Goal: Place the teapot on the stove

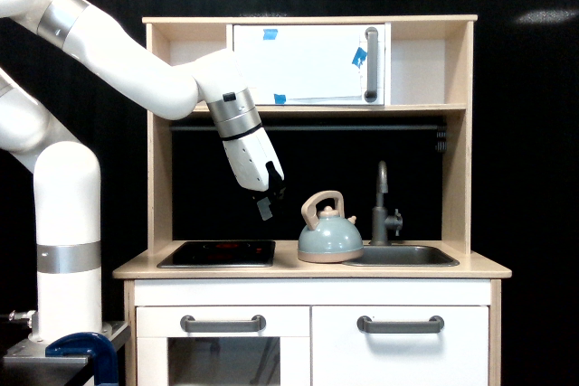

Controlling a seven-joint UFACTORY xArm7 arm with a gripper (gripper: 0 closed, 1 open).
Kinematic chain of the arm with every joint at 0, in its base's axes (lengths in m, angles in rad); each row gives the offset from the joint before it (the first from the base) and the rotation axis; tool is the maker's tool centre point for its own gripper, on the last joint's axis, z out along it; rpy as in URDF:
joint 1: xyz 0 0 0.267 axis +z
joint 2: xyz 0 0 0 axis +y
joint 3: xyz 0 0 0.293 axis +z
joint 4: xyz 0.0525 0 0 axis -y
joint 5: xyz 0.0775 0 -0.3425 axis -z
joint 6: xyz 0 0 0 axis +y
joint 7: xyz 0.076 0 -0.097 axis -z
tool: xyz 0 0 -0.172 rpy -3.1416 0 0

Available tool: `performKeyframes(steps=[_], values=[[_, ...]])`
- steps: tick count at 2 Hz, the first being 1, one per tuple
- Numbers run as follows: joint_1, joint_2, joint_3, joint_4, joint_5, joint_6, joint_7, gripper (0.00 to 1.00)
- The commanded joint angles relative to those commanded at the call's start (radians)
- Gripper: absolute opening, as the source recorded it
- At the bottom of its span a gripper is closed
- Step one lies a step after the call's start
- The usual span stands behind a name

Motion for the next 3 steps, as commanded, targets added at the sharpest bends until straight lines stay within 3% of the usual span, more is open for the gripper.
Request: performKeyframes(steps=[2, 3], values=[[0.071, 0.086, 0.01, 0.07, 0.039, -0.074, 0.009, 1.0], [0.134, 0.265, 0.038, 0.177, 0.079, -0.154, 0.047, 1.0]])
